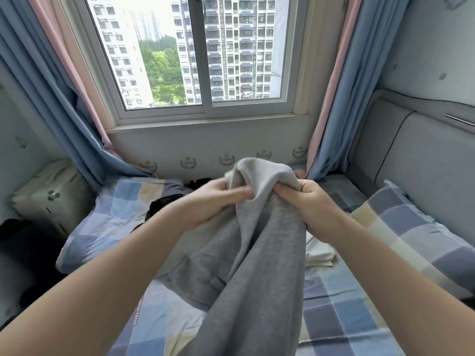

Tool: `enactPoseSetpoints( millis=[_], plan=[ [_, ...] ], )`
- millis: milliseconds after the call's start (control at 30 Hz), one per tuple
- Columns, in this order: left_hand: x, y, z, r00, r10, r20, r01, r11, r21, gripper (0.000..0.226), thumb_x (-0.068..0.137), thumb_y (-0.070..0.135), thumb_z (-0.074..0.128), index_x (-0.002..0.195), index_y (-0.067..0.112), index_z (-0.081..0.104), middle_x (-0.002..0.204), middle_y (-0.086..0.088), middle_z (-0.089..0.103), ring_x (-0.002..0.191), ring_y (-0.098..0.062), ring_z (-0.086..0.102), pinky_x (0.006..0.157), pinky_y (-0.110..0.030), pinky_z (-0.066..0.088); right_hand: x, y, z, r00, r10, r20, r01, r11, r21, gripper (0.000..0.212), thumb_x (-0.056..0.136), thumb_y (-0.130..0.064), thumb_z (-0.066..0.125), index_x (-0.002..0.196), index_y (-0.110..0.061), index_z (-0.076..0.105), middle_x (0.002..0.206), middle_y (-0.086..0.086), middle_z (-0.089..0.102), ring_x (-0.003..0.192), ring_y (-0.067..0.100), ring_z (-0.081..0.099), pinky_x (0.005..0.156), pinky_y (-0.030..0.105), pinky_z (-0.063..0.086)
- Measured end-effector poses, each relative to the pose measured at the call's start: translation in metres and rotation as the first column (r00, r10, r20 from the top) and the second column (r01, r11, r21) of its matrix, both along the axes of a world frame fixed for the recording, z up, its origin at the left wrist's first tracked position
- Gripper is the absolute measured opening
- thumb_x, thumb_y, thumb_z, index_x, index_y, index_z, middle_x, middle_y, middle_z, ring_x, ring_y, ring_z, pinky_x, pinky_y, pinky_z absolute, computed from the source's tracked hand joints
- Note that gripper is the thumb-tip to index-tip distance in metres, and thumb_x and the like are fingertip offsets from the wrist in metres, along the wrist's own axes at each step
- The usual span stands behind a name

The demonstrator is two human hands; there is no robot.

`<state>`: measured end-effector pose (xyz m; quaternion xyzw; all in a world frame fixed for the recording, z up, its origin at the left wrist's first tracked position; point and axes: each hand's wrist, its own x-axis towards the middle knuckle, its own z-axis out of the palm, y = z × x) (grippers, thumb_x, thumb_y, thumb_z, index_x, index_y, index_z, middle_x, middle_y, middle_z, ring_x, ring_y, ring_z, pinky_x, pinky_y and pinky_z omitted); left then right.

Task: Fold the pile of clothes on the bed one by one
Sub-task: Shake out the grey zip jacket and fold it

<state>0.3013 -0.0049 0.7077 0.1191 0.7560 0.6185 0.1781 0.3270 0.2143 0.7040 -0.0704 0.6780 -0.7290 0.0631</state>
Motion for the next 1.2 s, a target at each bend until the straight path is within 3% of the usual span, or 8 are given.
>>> enactPoseSetpoints(
  millis=[100,300,567,700,867,967,1067,1200],
  plan=[
    [0.011,-0.009,-0.016,0.995,-0.087,0.057,0.096,0.982,-0.166,0.044,0.08,0.037,0.083,0.11,0.006,0.072,0.108,-0.013,0.075,0.098,-0.024,0.071,0.09,-0.042,0.057,-0.004,0.005,0.007,0.999,-0.033,-0.015,0.033,0.999,0.004,0.026,0.095,-0.023,0.065,0.093,0.003,0.07,0.084,0.013,0.07,0.077,0.022,0.065,0.069,0.033,0.054],
    [0.009,-0.025,-0.005,0.988,0.141,0.057,-0.143,0.989,0.029,0.027,0.103,0.027,0.057,0.119,0.008,0.068,0.118,-0.014,0.071,0.102,-0.025,0.066,0.099,-0.049,0.05,-0.02,0.026,0.003,0.991,-0.107,0.081,0.114,0.989,-0.094,0.024,0.099,-0.021,0.059,0.094,0.0,0.071,0.083,0.013,0.074,0.071,0.022,0.07,0.064,0.029,0.06],
    [0.012,-0.029,0.011,0.986,-0.125,0.11,0.165,0.827,-0.538,0.023,0.084,0.027,0.081,0.098,0.01,0.076,0.1,-0.008,0.077,0.094,-0.026,0.074,0.093,-0.045,0.058,-0.038,0.047,-0.005,0.982,-0.172,0.076,0.181,0.975,-0.129,0.029,0.097,-0.017,0.062,0.113,0.006,0.068,0.098,0.018,0.073,0.083,0.023,0.07,0.075,0.031,0.061],
    [0.008,-0.038,0.006,0.999,0.048,0.011,-0.046,0.995,-0.084,0.024,0.088,0.02,0.076,0.109,0.009,0.073,0.104,-0.012,0.074,0.095,-0.026,0.069,0.095,-0.046,0.054,-0.044,0.073,-0.016,0.964,-0.256,0.067,0.262,0.959,-0.111,0.029,0.09,-0.02,0.071,0.112,-0.001,0.068,0.091,0.009,0.073,0.083,0.021,0.068,0.068,0.028,0.059],
    [0.007,-0.008,0.025,0.945,0.291,-0.148,-0.255,0.941,0.221,0.016,0.097,0.008,0.062,0.11,0.008,0.072,0.098,-0.008,0.074,0.088,-0.019,0.069,0.078,-0.028,0.058,-0.043,0.07,-0.038,0.85,-0.469,-0.24,0.524,0.796,0.303,0.035,0.081,-0.031,0.081,0.108,-0.022,0.061,0.114,0.006,0.065,0.099,0.016,0.06,0.093,0.035,0.051],
    [0.01,0.019,0.046,0.941,0.293,-0.168,-0.238,0.928,0.287,0.016,0.096,0.004,0.061,0.105,0.011,0.073,0.092,-0.005,0.072,0.084,-0.017,0.067,0.076,-0.027,0.056,-0.005,0.023,-0.038,0.847,-0.284,-0.449,0.434,0.857,0.278,0.045,0.078,-0.042,0.074,0.114,-0.023,0.057,0.113,-0.006,0.062,0.105,0.001,0.059,0.088,0.012,0.043],
    [0.013,0.046,0.057,0.952,0.265,-0.154,-0.208,0.927,0.311,0.016,0.098,0.004,0.06,0.104,0.012,0.072,0.09,-0.01,0.067,0.079,-0.021,0.062,0.07,-0.03,0.055,0.031,-0.041,-0.064,0.981,-0.04,-0.188,0.093,0.954,0.284,0.051,0.074,-0.044,0.081,0.118,-0.032,0.059,0.11,-0.012,0.07,0.102,0.002,0.066,0.084,0.018,0.053],
    [-0.002,0.027,0.058,0.822,0.324,-0.468,-0.339,0.939,0.055,0.013,0.099,0.016,0.058,0.1,0.02,0.07,0.088,0.001,0.065,0.079,-0.012,0.057,0.071,-0.026,0.047,0.024,-0.046,-0.095,0.993,-0.079,-0.083,0.106,0.911,0.398,0.011,0.09,-0.022,0.072,0.08,-0.019,0.069,0.074,-0.009,0.068,0.08,0.015,0.062,0.069,0.032,0.048]
  ],
)
